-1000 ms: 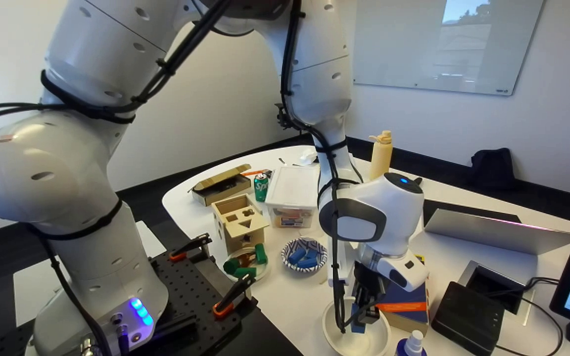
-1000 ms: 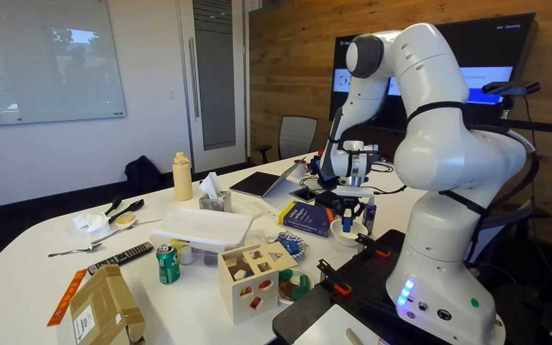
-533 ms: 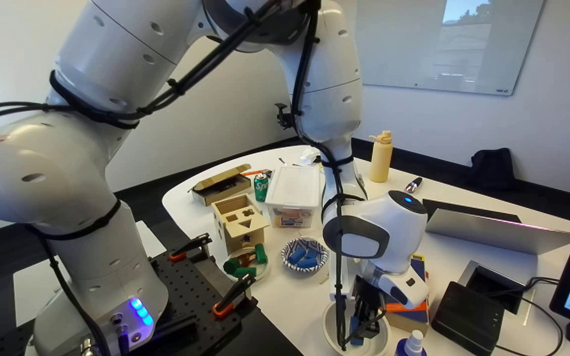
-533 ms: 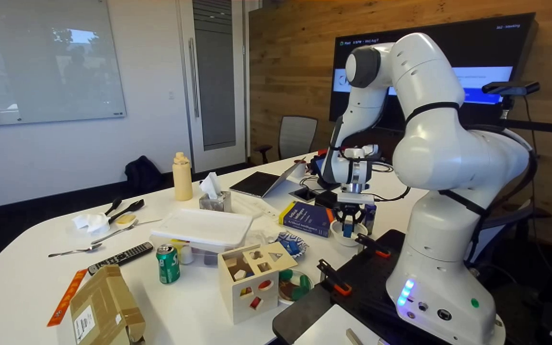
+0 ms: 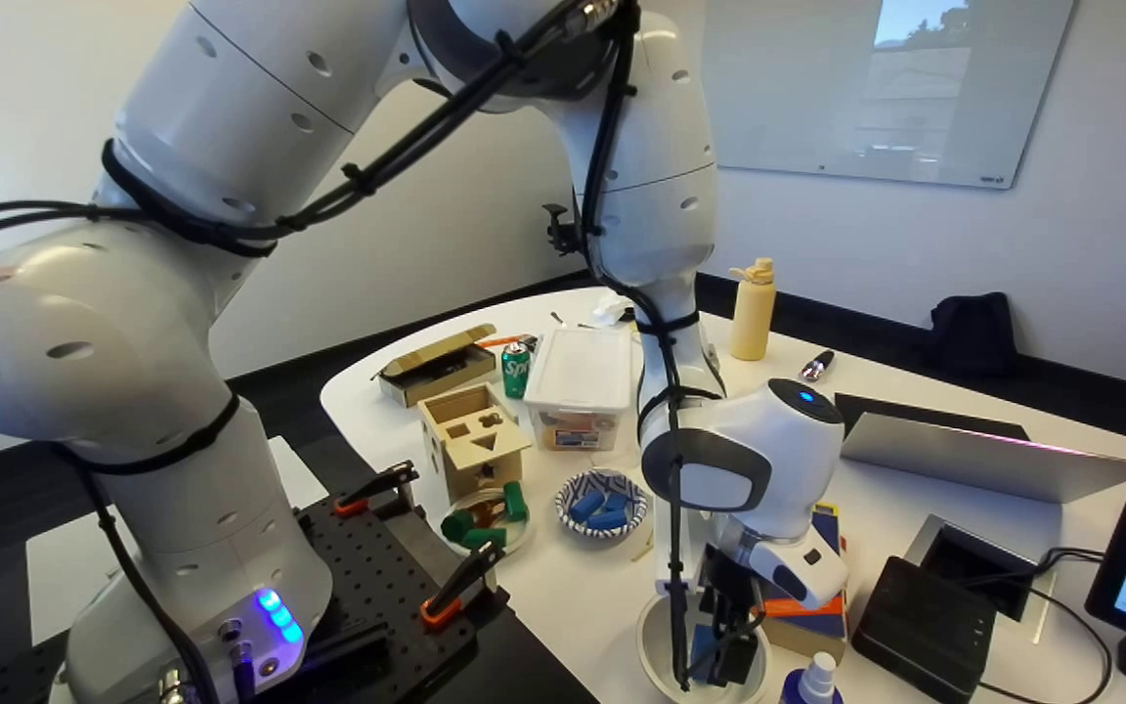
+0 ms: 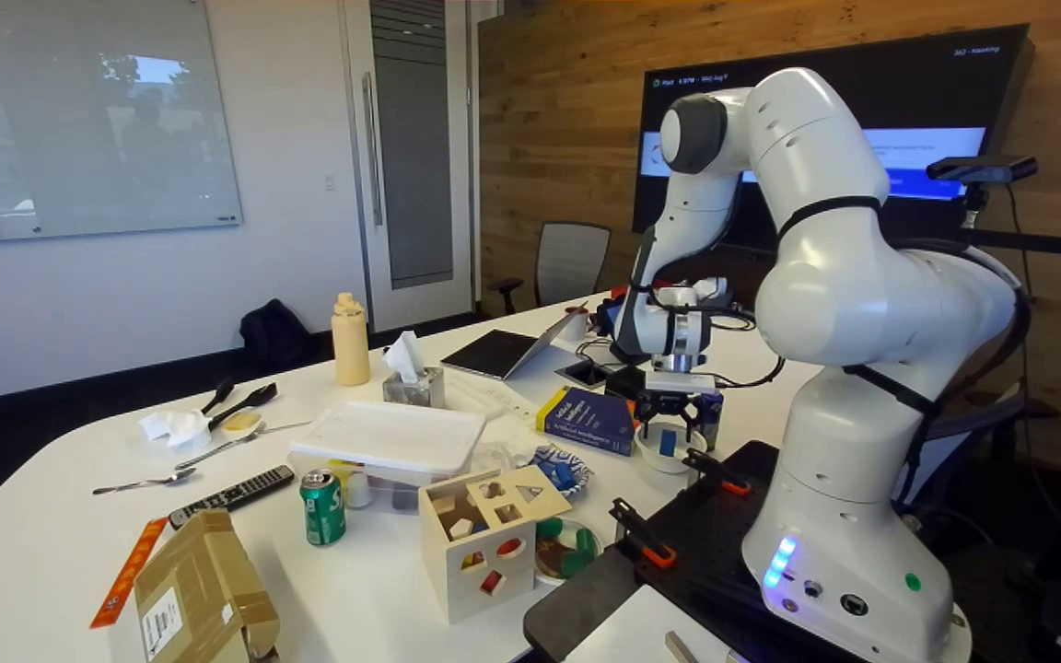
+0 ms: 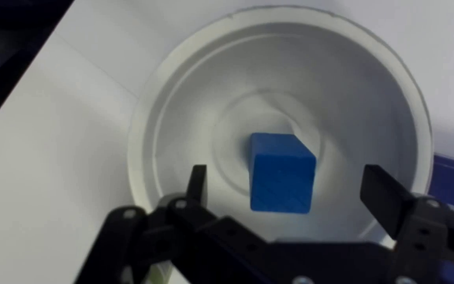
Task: Put the blue block in the bowl
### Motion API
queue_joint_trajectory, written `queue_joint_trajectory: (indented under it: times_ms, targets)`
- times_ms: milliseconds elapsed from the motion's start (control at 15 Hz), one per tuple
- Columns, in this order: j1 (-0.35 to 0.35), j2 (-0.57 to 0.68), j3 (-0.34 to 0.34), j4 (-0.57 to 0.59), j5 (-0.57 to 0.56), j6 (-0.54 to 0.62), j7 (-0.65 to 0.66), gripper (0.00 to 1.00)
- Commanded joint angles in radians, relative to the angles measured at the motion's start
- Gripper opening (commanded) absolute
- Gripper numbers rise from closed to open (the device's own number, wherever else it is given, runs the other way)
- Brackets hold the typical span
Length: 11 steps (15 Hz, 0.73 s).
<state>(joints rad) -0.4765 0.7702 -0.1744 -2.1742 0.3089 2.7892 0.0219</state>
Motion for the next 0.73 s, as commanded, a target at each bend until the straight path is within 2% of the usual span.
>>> queue_joint_trajectory:
  times_ms: [0, 333, 467, 667]
  targets:
    - [0.128, -0.098, -0.071, -0.057, -0.049, -0.043, 0.104, 1.0]
    - [0.294, -0.272, -0.153, -0.075, -0.174, -0.246, 0.218, 1.0]
    - [0.335, -0.331, -0.171, -0.067, -0.231, -0.304, 0.269, 1.0]
    - [0.351, -0.386, -0.167, -0.051, -0.291, -0.37, 0.311, 1.0]
